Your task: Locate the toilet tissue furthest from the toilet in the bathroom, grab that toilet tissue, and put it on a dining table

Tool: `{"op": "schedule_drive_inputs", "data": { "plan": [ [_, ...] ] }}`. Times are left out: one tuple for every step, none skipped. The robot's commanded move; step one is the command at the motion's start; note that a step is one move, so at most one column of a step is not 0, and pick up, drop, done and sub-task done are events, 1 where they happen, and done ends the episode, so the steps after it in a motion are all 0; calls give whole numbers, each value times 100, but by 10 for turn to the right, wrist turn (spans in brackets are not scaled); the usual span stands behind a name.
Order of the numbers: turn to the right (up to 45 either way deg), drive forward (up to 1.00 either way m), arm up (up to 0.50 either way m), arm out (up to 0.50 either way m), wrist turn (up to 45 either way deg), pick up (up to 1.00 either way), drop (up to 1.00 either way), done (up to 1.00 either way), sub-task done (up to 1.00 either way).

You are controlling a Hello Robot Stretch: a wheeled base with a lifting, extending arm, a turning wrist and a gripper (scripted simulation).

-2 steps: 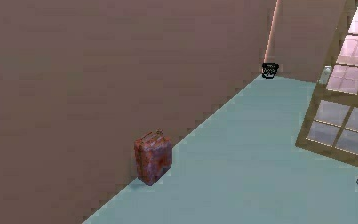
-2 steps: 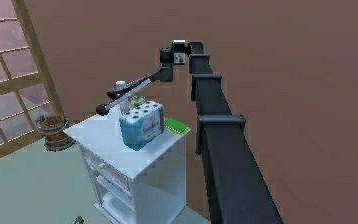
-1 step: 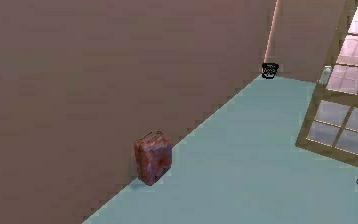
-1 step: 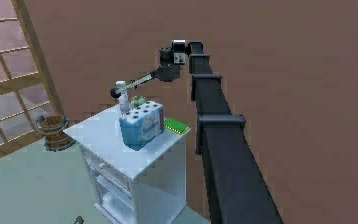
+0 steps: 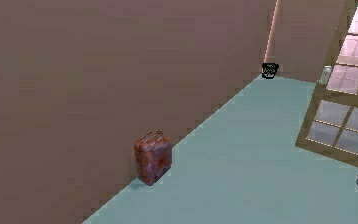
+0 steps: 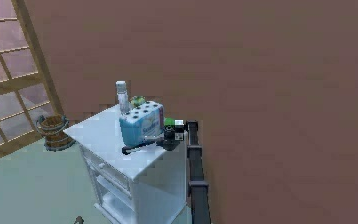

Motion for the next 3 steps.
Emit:
{"op": "schedule_drive_inputs", "data": {
  "plan": [
    [0,0,0,0,0,100,0,0,0],
    [0,0,10,0,0,0,0,0,0],
    [0,0,18,0,0,0,0,0,0]
  ]
}}
